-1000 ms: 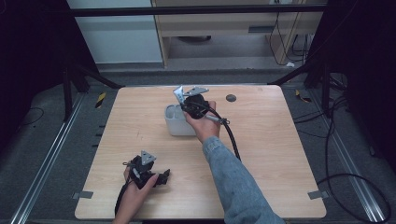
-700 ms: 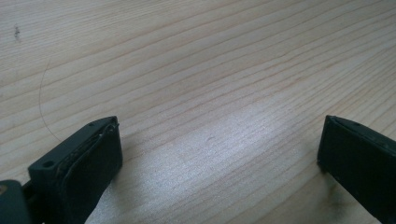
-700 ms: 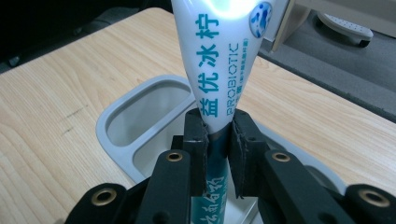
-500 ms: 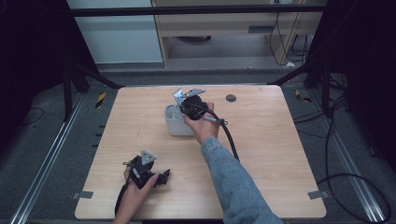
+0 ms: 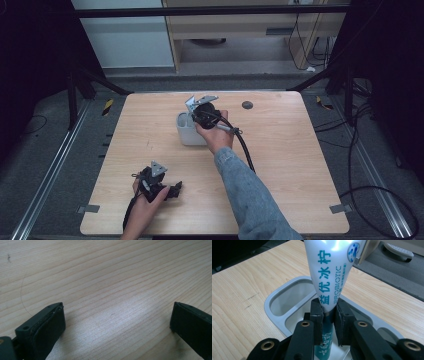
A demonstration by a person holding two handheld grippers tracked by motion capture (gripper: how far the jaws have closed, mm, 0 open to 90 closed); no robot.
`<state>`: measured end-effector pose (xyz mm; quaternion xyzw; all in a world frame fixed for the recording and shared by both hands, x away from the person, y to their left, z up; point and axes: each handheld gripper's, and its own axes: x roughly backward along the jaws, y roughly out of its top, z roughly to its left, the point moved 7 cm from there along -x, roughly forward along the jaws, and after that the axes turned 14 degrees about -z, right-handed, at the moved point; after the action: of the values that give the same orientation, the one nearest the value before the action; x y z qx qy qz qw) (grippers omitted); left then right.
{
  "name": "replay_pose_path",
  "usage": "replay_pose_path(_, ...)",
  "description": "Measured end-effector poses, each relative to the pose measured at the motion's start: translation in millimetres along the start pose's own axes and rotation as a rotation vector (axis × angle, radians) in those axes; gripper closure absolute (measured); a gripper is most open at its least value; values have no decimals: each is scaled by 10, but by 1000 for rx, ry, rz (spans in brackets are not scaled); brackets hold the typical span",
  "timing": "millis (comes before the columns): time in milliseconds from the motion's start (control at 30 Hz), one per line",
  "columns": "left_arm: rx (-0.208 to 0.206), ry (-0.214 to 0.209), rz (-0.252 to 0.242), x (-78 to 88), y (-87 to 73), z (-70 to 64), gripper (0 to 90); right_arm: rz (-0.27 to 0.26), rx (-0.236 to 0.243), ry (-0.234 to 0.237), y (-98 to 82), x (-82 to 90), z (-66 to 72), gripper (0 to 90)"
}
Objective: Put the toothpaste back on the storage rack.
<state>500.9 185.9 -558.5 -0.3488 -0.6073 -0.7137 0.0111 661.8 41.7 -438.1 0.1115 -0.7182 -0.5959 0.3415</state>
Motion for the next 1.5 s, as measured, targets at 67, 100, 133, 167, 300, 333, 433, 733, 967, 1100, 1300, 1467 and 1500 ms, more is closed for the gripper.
replay_pose_path(67, 0, 0, 0, 0, 0, 0, 0, 5, 8, 1, -1, -6, 8, 781)
replay_pose_path(100, 0, 0, 0, 0, 0, 0, 0, 6, 9, 1, 0, -7, 13, 781)
replay_pose_path(133, 0, 0, 0, 0, 0, 0, 0, 8, 15, 1, 3, -10, 15, 780)
replay_pose_path(167, 0, 0, 0, 0, 0, 0, 0, 9, 11, -1, 5, -11, 20, 780)
replay_pose_path(300, -1, -1, 0, -1, 1, 0, 0, 14, 16, -4, 9, -15, 21, 776)
replay_pose_path(333, -1, -1, 0, -1, 1, 0, 0, 15, 13, -5, 10, -19, 23, 776)
replay_pose_path(433, -1, -1, 0, -1, 1, 0, 0, 23, 16, -7, 20, -34, 18, 776)
replay_pose_path(733, -1, -2, -2, -4, 2, -1, 0, 46, 5, -11, 47, -100, 34, 773)
replay_pose_path(967, -1, -3, -1, -4, 2, -1, 0, 57, 15, -12, 59, -130, 50, 769)
replay_pose_path(1100, -1, -4, -1, -5, 3, -1, 0, 60, 4, -10, 63, -135, 40, 767)
replay_pose_path(1300, -2, -5, -1, -6, 3, -1, 0, 64, -2, -13, 71, -154, 19, 765)
replay_pose_path(1467, -2, -5, -1, -6, 3, -1, 0, 66, -3, -11, 73, -151, 18, 759)
replay_pose_path(1500, -2, -5, -1, -6, 3, -1, 0, 65, -4, -11, 74, -148, 18, 756)
